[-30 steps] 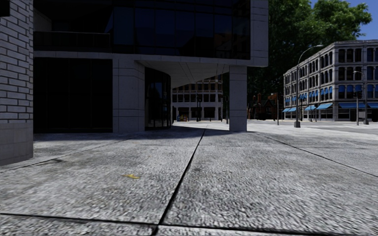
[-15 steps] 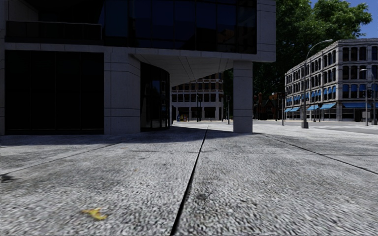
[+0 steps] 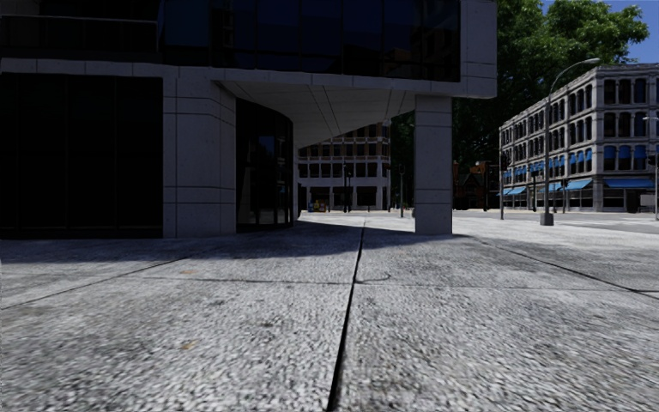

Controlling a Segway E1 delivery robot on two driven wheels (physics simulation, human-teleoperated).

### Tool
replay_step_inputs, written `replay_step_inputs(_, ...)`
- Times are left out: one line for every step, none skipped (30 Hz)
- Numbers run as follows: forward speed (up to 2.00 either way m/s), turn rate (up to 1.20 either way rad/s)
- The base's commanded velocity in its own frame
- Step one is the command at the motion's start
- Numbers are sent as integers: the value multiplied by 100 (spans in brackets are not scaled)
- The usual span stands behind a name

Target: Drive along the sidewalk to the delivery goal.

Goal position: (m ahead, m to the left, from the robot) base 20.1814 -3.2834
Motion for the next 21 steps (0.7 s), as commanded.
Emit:
replay_step_inputs(200, 0)
replay_step_inputs(200, 0)
replay_step_inputs(200, 0)
replay_step_inputs(200, 0)
replay_step_inputs(200, 0)
replay_step_inputs(200, 0)
replay_step_inputs(200, 0)
replay_step_inputs(200, 0)
replay_step_inputs(200, 0)
replay_step_inputs(200, 0)
replay_step_inputs(200, 0)
replay_step_inputs(200, 0)
replay_step_inputs(200, 0)
replay_step_inputs(200, 0)
replay_step_inputs(200, 0)
replay_step_inputs(200, 0)
replay_step_inputs(200, 0)
replay_step_inputs(200, 0)
replay_step_inputs(200, 0)
replay_step_inputs(200, 0)
replay_step_inputs(200, 0)
